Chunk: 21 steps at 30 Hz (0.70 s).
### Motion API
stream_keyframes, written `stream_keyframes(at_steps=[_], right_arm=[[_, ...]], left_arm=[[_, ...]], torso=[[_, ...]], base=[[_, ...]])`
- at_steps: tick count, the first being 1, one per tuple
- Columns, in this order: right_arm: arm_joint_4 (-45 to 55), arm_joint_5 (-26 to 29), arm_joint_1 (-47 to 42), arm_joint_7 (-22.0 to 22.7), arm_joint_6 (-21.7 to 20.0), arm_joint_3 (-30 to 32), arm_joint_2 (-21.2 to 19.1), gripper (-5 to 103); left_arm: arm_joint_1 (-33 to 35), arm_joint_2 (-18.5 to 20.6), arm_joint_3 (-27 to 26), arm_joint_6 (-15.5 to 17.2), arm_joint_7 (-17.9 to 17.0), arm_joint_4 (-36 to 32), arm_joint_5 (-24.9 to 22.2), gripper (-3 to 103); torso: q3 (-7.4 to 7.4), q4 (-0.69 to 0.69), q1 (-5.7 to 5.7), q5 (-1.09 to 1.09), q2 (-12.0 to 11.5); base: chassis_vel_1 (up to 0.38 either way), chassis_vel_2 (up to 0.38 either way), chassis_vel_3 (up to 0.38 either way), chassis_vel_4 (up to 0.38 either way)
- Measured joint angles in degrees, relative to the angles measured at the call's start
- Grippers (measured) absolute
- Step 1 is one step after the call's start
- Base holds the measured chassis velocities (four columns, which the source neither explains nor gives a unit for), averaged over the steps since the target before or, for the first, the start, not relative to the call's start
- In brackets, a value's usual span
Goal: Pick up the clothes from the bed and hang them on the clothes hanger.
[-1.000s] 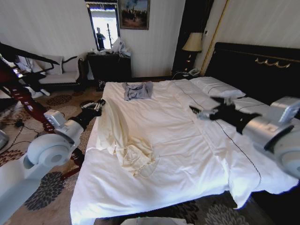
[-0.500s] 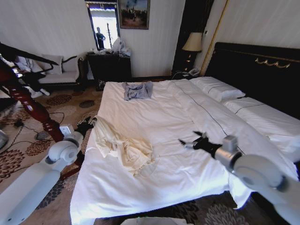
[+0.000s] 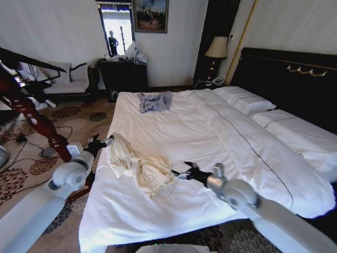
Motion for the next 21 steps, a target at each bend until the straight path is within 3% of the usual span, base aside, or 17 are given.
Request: stream_keyframes(at_steps=[11,16,20,21], right_arm=[[-3.7,-1.8,1.1,-0.5,-1.1,-6.0,2.8,100],[-5.7,-1.6,2.3,-0.5,-1.3,-8.0,3.9,90],[-6.4,-1.6,2.9,-0.4,-0.7,-9.5,4.5,68],[-6.4,-1.6,2.9,-0.4,-0.7,-9.5,4.5,68]], left_arm=[[-0.6,0.7,-0.4,-0.1,-0.1,0.2,-1.0,100],[-0.6,0.7,-0.4,-0.1,0.0,0.3,-0.9,100],[-0.2,0.7,-1.0,-0.1,0.1,0.3,-1.0,100],[-0.2,0.7,-1.0,-0.1,0.1,0.3,-1.0,100]], torso=[[0.0,-0.01,0.0,-0.01,0.0],[0.0,-0.01,0.0,0.0,0.0],[0.0,-0.01,0.0,0.01,0.0],[0.0,-0.01,0.0,0.01,0.0]], base=[[0.0,0.0,0.0,0.0],[0.0,0.0,0.0,0.0],[0.0,0.0,0.0,0.0],[0.0,0.0,0.0,0.0]])
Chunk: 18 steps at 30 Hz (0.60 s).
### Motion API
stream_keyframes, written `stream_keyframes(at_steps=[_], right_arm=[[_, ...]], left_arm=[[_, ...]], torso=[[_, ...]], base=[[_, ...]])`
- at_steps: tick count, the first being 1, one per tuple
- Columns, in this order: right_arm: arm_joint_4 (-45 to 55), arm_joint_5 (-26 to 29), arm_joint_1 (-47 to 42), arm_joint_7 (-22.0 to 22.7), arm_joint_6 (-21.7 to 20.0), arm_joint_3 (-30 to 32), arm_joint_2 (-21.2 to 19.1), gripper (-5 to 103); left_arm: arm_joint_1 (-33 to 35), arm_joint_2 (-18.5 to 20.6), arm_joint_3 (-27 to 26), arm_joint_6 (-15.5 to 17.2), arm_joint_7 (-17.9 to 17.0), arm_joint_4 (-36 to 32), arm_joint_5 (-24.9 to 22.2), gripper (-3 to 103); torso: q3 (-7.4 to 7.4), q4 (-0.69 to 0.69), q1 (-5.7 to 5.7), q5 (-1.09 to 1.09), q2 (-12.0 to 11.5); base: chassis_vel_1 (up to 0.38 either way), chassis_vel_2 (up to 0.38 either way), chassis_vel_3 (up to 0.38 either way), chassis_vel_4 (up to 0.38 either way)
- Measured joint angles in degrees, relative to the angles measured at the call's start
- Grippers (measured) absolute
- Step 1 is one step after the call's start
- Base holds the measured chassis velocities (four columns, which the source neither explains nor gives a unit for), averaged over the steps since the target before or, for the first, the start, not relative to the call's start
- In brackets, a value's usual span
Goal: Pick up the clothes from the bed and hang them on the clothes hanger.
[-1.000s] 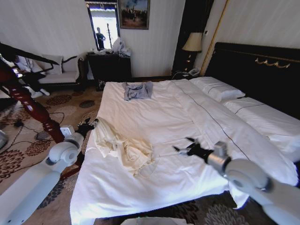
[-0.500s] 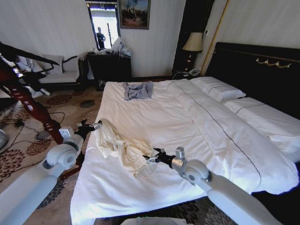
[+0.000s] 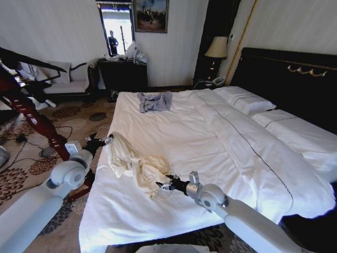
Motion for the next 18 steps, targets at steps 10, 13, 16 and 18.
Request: stream_keyframes(at_steps=[10,13,16,18], right_arm=[[2.7,0.2,-1.0,0.5,0.3,1.7,-1.5,35],[3.5,0.0,-1.3,0.8,0.7,1.8,-2.0,18],[3.9,0.0,-1.4,1.4,1.0,2.0,-2.0,13],[4.4,0.3,-1.3,2.0,1.2,2.2,-2.0,3]], left_arm=[[1.3,-0.9,-0.5,-0.2,0.1,-0.3,0.9,100],[1.8,-0.9,-0.2,-0.3,0.1,-0.4,1.4,100],[2.2,-0.9,-0.2,-0.3,0.1,-0.7,1.5,100],[2.8,-0.8,-0.2,-0.3,0.1,-1.0,1.6,100]], torso=[[0.0,-0.01,0.0,0.0,0.0],[0.0,-0.01,0.0,0.0,0.0],[0.0,0.0,0.0,0.0,0.0],[0.0,0.0,0.0,0.0,0.0]], base=[[0.0,0.0,0.0,0.0],[0.0,0.0,0.0,0.0],[0.0,0.0,0.0,0.0],[0.0,0.0,0.0,0.0]])
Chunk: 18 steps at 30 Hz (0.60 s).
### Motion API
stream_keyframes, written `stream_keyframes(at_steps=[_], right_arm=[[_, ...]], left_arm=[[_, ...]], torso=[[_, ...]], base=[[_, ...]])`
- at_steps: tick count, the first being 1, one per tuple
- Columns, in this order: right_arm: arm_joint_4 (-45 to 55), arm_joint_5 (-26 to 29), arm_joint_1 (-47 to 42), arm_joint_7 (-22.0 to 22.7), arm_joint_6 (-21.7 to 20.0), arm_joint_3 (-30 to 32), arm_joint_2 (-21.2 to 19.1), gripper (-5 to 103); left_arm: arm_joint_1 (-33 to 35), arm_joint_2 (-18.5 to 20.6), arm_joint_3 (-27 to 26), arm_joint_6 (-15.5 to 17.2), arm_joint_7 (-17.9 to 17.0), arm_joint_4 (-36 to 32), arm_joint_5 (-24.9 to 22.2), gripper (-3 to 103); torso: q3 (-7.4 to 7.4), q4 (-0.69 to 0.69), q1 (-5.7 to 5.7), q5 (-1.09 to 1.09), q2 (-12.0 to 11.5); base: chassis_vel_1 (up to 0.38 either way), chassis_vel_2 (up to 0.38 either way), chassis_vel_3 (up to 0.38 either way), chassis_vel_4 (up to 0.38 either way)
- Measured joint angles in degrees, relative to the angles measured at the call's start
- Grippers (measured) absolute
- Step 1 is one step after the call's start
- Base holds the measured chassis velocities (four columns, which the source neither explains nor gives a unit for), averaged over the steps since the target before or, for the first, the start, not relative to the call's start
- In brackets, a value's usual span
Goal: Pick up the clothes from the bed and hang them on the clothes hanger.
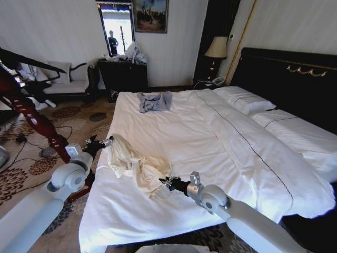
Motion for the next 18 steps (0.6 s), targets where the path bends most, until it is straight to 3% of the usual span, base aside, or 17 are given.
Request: stream_keyframes(at_steps=[8,10,18], right_arm=[[4.2,2.1,0.6,2.0,1.2,5.0,-1.6,1],[7.8,5.2,0.7,3.4,1.4,10.6,-4.6,1],[13.7,9.2,0.6,4.2,1.5,22.1,-12.0,1]], left_arm=[[1.1,0.0,-1.0,0.0,0.1,-0.2,0.1,100],[1.5,-0.3,-1.4,-0.1,0.4,-0.2,0.1,100],[3.0,-1.3,-2.2,-0.3,0.5,-1.5,0.8,100]], torso=[[0.0,0.02,0.0,0.01,0.0],[0.0,0.0,0.0,0.01,0.0],[0.0,0.0,0.0,0.0,0.0]], base=[[0.0,0.0,0.0,0.0],[0.0,0.0,0.0,0.0],[0.0,0.0,0.0,0.0]])
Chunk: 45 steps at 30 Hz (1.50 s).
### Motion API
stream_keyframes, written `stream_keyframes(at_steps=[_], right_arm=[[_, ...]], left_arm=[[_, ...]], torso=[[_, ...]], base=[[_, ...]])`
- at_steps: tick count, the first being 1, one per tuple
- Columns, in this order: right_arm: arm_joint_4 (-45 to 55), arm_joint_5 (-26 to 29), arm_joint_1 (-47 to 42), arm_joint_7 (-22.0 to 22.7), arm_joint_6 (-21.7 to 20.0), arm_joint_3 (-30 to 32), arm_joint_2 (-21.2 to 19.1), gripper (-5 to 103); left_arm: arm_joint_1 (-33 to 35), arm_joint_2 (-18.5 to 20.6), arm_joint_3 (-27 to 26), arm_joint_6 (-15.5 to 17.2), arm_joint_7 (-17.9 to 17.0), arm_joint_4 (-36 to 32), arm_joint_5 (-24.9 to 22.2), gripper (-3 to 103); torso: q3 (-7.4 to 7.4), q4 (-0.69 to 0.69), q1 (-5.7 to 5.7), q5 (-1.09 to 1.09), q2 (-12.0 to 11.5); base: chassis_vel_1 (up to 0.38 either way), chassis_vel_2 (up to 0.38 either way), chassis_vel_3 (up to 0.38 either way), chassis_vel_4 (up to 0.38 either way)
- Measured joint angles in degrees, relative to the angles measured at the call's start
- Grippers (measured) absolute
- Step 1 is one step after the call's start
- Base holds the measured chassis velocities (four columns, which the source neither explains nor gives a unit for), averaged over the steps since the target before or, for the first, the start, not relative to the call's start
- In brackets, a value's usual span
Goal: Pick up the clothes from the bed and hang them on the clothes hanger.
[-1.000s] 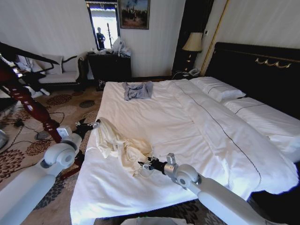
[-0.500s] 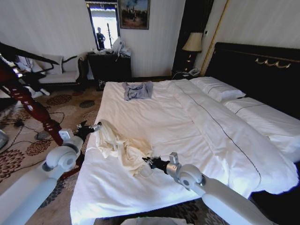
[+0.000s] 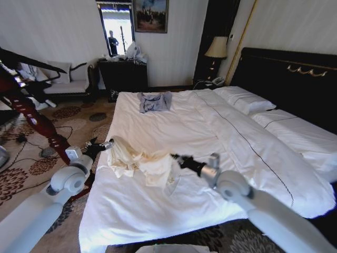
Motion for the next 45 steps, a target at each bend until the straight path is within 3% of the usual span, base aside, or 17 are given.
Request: stream_keyframes(at_steps=[9,16,22,27,34,37,39,41,44,45], right_arm=[[2.0,-0.3,2.2,1.4,1.5,12.7,-8.7,1],[2.2,-4.2,-4.6,-2.0,3.0,29.0,-22.3,1],[1.1,-5.5,-5.4,-1.5,3.5,35.4,-28.2,1],[-1.8,-6.9,-8.6,0.1,4.0,43.4,-35.5,1],[-3.2,-6.2,-7.8,2.1,3.8,46.0,-41.5,1],[-3.9,-5.5,-7.3,3.9,2.7,47.4,-45.5,1],[-4.1,-5.3,-7.3,4.2,2.5,47.6,-46.1,1],[-5.5,-5.1,-7.8,5.4,1.9,48.8,-49.4,1],[-6.8,-4.8,-9.4,6.5,1.6,50.6,-51.9,1],[-8.0,-4.0,-12.3,7.6,1.0,54.0,-54.4,1]], left_arm=[[4.7,-1.1,-3.6,-0.5,-0.1,-2.3,0.8,100],[10.5,-2.3,-12.7,-0.8,-0.2,-3.6,-0.7,100],[14.4,-2.6,-17.3,-0.8,0.9,-4.4,-1.0,100],[17.8,-3.7,-20.2,-0.9,2.1,-7.2,-0.8,100],[20.1,-4.0,-19.9,-1.1,3.8,-12.7,0.7,100],[21.5,-2.5,-15.9,-1.5,6.9,-18.6,4.1,100],[21.5,-1.9,-14.7,-1.5,7.5,-19.8,4.7,100],[19.8,0.4,-10.3,-1.5,9.4,-23.0,5.7,100],[17.2,2.4,-6.7,-1.4,10.1,-24.7,5.4,100],[14.4,3.9,-3.6,-1.2,10.1,-25.6,4.0,100]], torso=[[0.0,0.02,0.0,0.0,0.0],[-0.01,-0.02,-0.01,0.01,0.0],[0.0,0.02,-0.01,0.0,0.0],[0.0,0.0,0.0,0.01,0.0],[0.0,0.01,0.0,-0.01,0.0],[0.0,0.0,-0.01,0.02,0.0],[0.0,0.0,-0.01,0.02,0.0],[0.0,0.0,-0.01,0.01,0.0],[0.0,-0.01,-0.01,0.02,0.0],[0.0,-0.01,-0.01,0.0,0.0]], base=[[0.0,0.0,0.0,0.0],[0.0,0.0,0.0,0.0],[0.0,0.0,0.0,0.0],[0.0,0.0,0.0,0.0],[0.0,0.0,0.0,0.0],[0.0,0.0,0.0,0.0],[0.0,0.0,0.0,0.0],[0.0,0.0,0.0,0.0],[0.0,0.0,0.0,0.0],[0.0,0.0,0.0,0.0]])
